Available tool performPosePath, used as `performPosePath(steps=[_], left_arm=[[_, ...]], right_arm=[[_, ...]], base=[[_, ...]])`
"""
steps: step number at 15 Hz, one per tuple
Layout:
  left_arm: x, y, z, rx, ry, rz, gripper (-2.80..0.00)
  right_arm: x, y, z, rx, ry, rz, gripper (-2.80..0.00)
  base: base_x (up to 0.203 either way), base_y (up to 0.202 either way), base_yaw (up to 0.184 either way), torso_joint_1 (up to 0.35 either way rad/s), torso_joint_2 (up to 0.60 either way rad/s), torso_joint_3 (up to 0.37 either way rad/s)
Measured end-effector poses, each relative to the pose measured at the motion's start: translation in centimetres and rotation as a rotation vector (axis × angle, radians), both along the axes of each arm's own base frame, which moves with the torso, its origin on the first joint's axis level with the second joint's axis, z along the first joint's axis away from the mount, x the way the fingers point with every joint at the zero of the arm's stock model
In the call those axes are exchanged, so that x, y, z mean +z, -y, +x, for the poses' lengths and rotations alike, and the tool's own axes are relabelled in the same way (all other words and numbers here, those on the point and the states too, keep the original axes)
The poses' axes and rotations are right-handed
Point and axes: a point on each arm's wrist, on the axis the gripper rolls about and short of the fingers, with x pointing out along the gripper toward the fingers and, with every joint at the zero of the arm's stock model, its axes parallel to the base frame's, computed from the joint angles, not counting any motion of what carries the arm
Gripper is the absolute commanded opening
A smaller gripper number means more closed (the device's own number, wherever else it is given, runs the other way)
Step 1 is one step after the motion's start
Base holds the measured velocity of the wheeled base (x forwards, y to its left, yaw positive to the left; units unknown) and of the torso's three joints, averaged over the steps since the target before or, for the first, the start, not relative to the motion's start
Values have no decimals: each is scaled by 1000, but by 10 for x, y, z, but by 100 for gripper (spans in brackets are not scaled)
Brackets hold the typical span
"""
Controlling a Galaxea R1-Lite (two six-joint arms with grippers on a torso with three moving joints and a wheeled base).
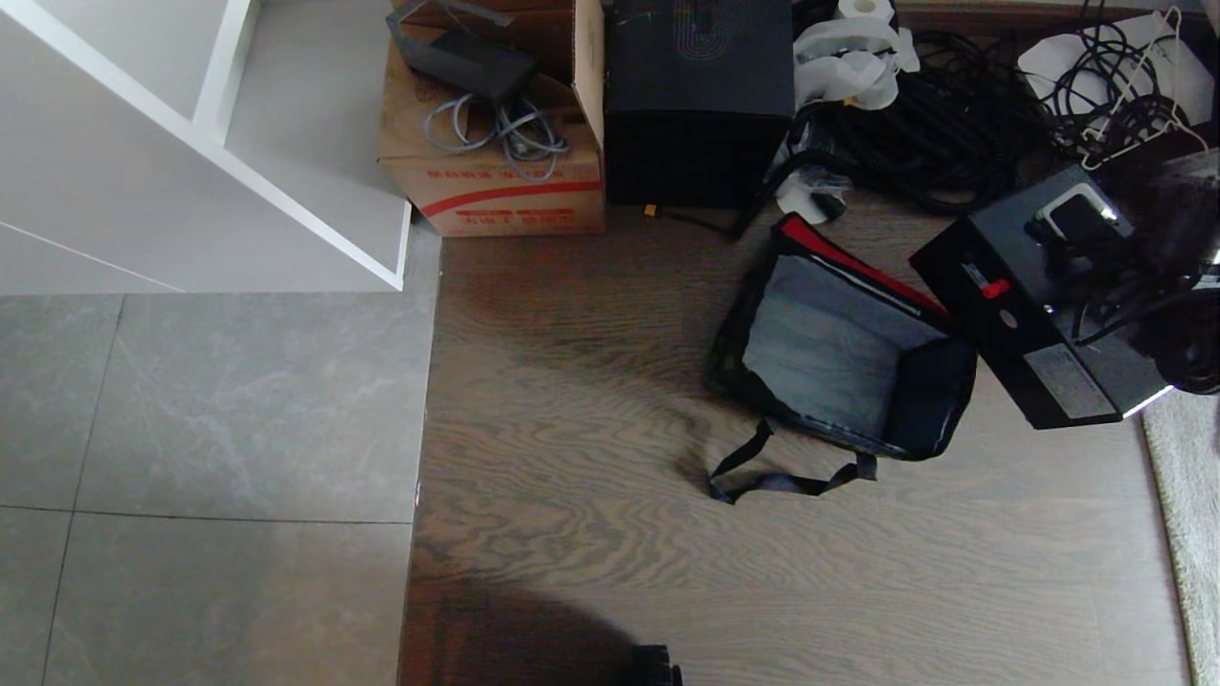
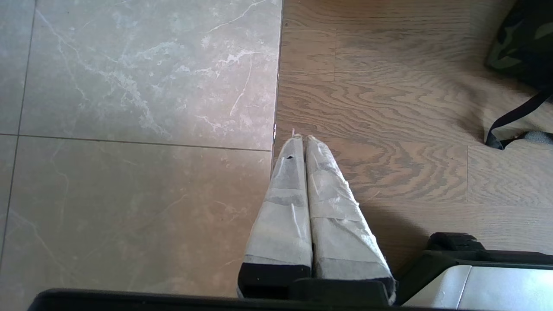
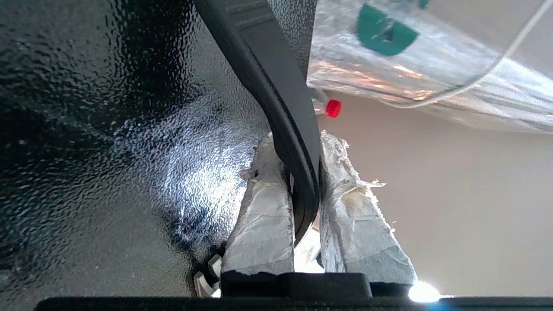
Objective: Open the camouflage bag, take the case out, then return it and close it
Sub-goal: Release the handle
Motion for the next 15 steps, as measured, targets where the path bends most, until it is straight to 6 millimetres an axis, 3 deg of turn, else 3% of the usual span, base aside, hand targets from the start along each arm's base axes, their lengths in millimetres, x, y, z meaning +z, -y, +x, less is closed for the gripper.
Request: performPosePath(steps=[8, 12, 15], left_arm=[[0, 0, 0, 0, 0, 0, -280], [0, 0, 0, 0, 0, 0, -280], [0, 0, 0, 0, 0, 0, -280]], right_arm=[[-29, 7, 37, 2, -47, 9, -280], [-41, -25, 45, 80, -109, 32, -280], [-46, -68, 47, 160, -140, 59, -280]], base=[[0, 0, 0, 0, 0, 0], [0, 0, 0, 0, 0, 0], [0, 0, 0, 0, 0, 0]])
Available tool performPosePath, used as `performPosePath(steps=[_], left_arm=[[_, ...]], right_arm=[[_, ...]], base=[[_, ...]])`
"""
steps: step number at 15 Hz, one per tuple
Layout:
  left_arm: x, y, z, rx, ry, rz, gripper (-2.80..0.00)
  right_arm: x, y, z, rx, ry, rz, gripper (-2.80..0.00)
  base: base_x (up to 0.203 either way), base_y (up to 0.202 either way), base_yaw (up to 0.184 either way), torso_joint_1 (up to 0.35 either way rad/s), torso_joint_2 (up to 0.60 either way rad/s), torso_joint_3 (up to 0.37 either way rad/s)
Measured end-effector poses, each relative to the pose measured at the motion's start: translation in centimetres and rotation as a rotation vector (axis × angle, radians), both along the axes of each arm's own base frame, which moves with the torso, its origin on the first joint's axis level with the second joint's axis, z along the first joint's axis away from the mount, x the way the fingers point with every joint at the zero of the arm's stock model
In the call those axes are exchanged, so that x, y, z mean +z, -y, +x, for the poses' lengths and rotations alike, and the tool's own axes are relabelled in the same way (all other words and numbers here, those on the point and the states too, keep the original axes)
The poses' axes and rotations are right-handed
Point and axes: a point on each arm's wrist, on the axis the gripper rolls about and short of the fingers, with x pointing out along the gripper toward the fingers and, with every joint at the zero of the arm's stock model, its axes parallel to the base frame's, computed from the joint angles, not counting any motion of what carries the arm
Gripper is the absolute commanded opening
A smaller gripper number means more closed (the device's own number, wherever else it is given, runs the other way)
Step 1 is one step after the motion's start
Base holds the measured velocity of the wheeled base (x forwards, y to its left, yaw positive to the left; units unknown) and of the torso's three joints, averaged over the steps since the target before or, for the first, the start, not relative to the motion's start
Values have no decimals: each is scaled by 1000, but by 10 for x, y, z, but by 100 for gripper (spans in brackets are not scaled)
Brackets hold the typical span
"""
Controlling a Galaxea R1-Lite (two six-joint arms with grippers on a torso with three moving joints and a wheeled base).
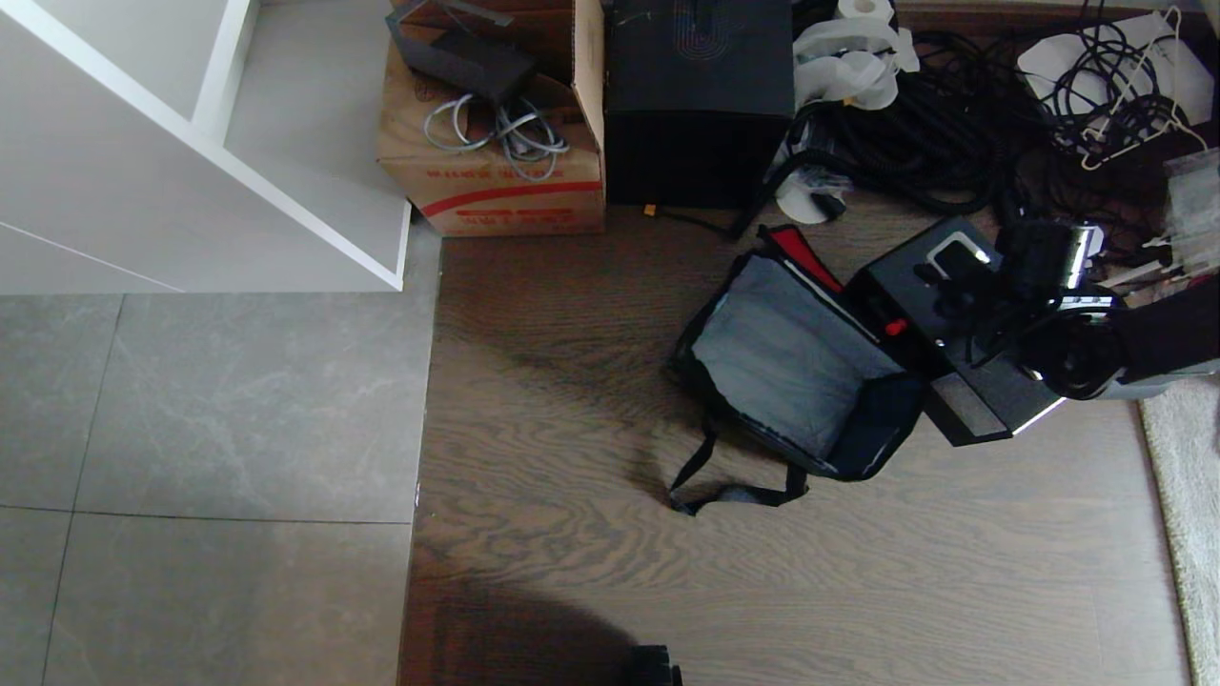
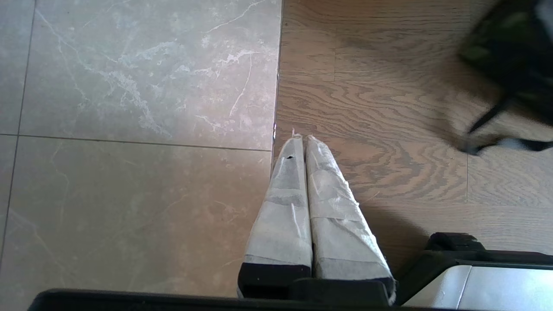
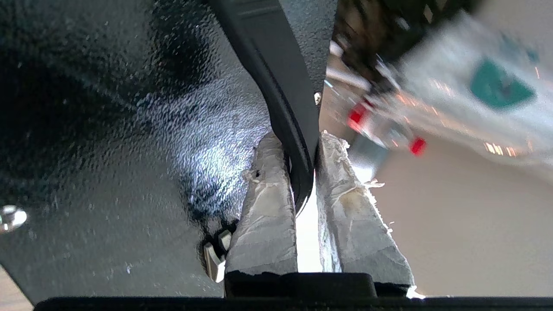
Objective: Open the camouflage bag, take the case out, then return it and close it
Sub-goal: Release the handle
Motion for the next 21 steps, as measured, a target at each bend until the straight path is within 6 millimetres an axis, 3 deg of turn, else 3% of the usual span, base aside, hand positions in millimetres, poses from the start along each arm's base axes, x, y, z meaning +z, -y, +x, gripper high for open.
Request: performPosePath(steps=[4, 7, 9, 21], left_arm=[[0, 0, 0, 0, 0, 0, -280], [0, 0, 0, 0, -1, 0, -280], [0, 0, 0, 0, 0, 0, -280], [0, 0, 0, 0, 0, 0, -280]], right_arm=[[-2, -62, -7, 78, -40, 18, -280], [2, -83, -13, 114, -48, 34, -280], [3, -83, -13, 113, -43, 37, -280], [0, -32, 12, -17, 4, 58, -280]], base=[[0, 0, 0, 0, 0, 0], [0, 0, 0, 0, 0, 0], [0, 0, 0, 0, 0, 0], [0, 0, 0, 0, 0, 0]])
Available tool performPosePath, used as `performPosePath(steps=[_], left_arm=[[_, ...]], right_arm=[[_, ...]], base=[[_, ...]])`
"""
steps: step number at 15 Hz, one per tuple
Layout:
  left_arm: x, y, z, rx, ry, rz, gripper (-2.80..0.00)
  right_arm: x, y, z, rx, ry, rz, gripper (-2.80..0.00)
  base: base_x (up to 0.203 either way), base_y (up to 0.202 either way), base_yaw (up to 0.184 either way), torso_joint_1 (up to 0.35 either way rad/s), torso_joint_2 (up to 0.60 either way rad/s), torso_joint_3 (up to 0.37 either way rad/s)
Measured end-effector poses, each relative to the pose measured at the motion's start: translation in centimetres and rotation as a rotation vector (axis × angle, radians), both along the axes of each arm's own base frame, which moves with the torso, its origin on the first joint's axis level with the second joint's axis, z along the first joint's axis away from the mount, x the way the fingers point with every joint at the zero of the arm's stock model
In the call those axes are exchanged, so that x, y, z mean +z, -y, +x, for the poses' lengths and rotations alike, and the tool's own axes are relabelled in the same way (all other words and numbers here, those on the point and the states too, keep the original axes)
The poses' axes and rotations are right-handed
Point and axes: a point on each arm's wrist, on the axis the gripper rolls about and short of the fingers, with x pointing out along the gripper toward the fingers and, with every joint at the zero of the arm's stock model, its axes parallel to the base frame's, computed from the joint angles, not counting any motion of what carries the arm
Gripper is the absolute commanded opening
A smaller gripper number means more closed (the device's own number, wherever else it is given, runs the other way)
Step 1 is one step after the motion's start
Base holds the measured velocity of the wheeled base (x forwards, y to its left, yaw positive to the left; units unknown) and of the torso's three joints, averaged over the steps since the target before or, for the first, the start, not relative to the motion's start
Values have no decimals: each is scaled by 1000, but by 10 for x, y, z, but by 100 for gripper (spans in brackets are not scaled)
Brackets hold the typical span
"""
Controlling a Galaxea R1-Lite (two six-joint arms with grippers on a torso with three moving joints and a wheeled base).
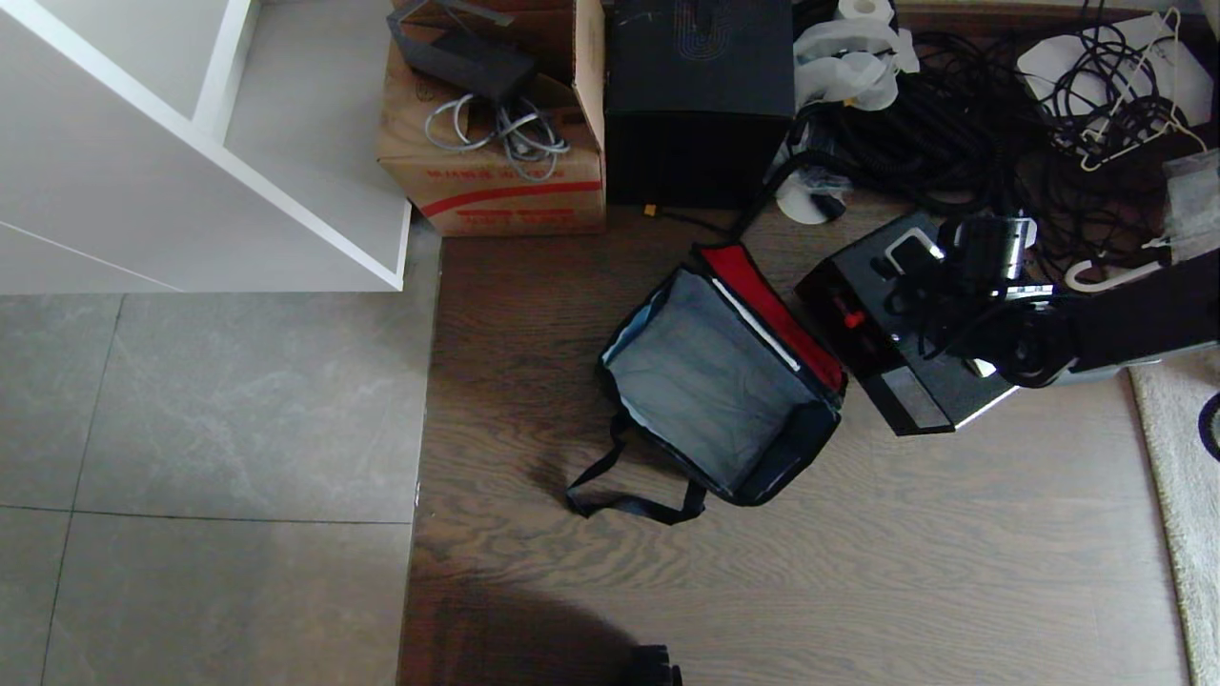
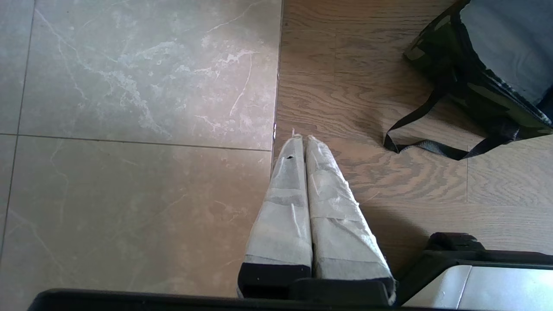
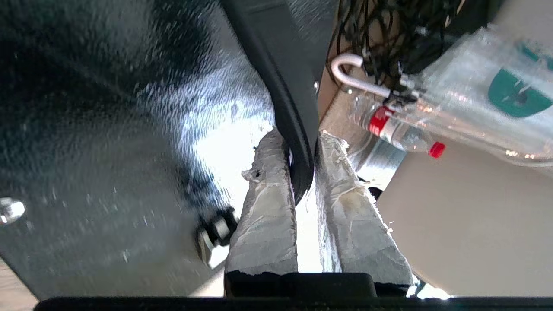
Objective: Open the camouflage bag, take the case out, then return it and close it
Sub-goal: Release the handle
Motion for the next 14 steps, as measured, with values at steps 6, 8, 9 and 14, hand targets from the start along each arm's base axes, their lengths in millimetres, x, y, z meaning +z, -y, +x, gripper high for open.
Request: performPosePath(steps=[6, 8, 9, 14], left_arm=[[0, 0, 0, 0, 0, 0, -280], [0, 0, 0, 0, 0, 0, -280], [0, 0, 0, 0, 0, -1, -280], [0, 0, 0, 0, 0, 0, -280]], right_arm=[[-23, 15, 15, -40, -17, -1, -280], [-32, 18, 21, -48, -31, -2, -280], [-36, 20, 23, -50, -35, -2, -280], [-60, 23, 22, -19, -137, 9, 0]], base=[[0, 0, 0, 0, 0, 0], [0, 0, 0, 0, 0, 0], [0, 0, 0, 0, 0, 0], [0, 0, 0, 0, 0, 0]])
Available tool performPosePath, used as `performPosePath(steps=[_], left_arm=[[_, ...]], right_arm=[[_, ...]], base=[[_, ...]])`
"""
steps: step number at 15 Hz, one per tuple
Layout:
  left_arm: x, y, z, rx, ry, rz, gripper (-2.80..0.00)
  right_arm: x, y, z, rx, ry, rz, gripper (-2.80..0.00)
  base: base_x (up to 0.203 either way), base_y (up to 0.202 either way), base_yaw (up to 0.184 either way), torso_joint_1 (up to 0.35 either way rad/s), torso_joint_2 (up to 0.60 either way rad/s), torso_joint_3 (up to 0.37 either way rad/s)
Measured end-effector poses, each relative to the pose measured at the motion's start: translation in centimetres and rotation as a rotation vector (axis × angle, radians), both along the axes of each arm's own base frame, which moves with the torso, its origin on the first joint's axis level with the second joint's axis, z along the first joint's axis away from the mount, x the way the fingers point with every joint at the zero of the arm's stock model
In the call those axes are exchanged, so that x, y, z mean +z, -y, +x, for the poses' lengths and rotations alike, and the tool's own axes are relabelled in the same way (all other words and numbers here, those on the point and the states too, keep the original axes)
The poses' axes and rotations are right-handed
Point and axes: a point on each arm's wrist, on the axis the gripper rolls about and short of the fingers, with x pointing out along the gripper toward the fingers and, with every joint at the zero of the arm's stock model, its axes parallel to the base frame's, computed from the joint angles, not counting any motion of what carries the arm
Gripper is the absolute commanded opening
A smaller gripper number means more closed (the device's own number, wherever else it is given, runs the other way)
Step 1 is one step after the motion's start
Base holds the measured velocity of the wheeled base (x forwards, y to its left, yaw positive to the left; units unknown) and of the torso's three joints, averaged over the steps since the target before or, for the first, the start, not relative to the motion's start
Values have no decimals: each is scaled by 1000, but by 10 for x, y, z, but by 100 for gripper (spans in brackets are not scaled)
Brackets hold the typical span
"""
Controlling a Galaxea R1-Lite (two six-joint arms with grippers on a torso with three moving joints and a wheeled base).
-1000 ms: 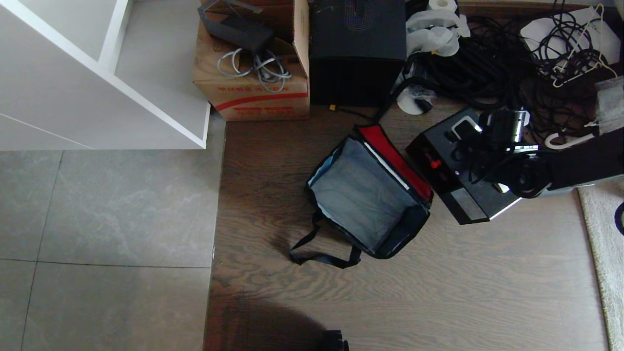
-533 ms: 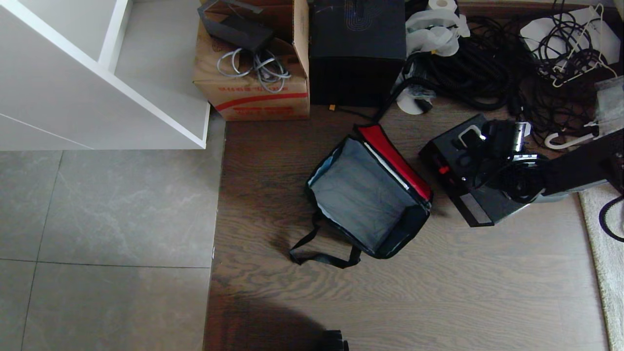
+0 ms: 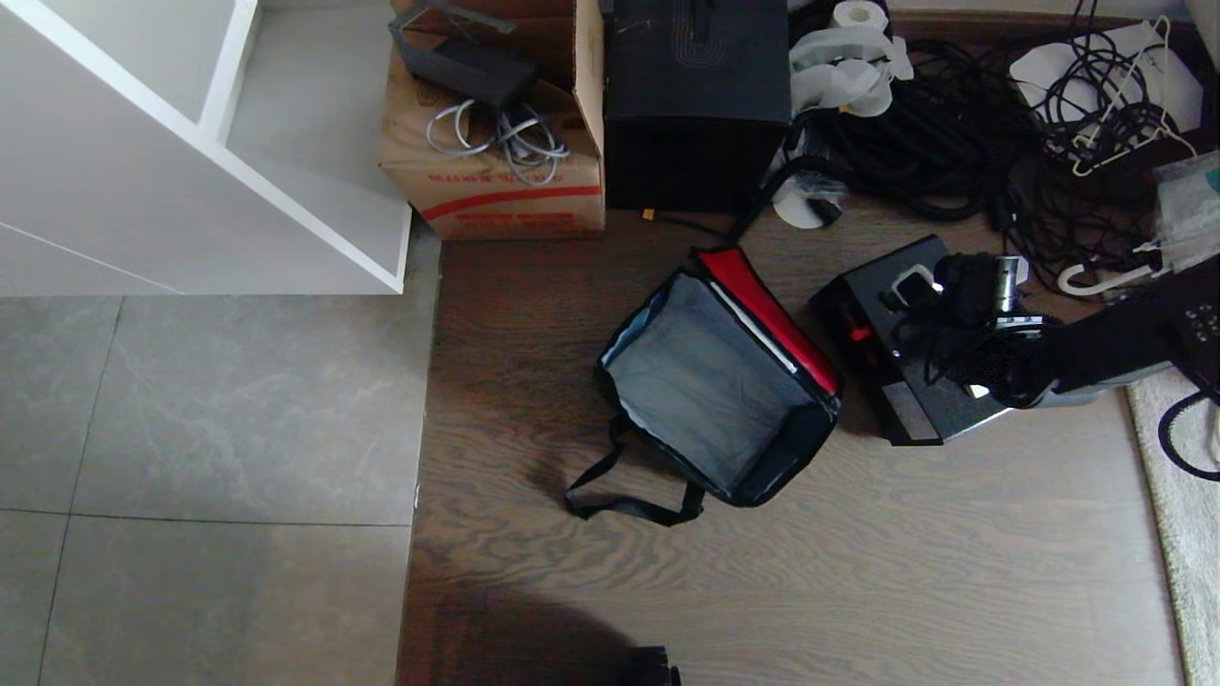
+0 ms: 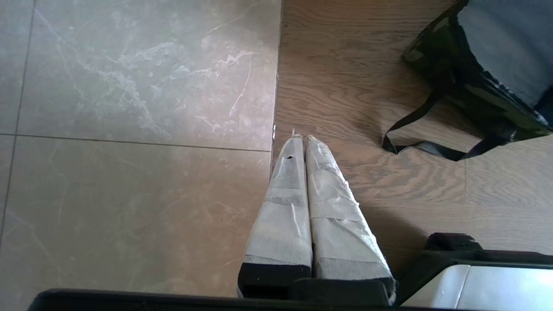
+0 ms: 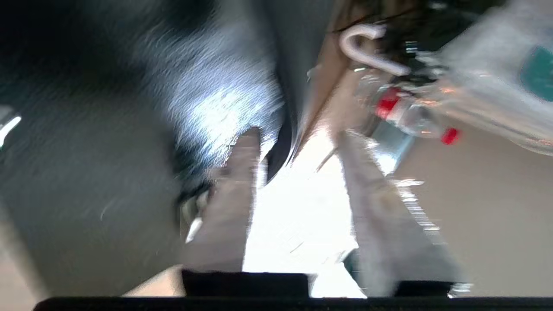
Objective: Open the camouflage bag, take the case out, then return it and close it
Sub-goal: Release the handle
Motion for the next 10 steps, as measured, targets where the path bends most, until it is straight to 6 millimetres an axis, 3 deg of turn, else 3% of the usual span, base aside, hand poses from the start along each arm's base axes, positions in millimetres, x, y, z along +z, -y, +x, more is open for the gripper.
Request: performPosePath(steps=[6, 10], left_arm=[[0, 0, 0, 0, 0, 0, -280], [0, 0, 0, 0, 0, 0, -280]], right_arm=[[-20, -38, -17, 278, -123, 127, 0], [-6, -41, -32, 292, -106, 141, 0]], base=[[0, 0, 0, 0, 0, 0], [0, 0, 0, 0, 0, 0]])
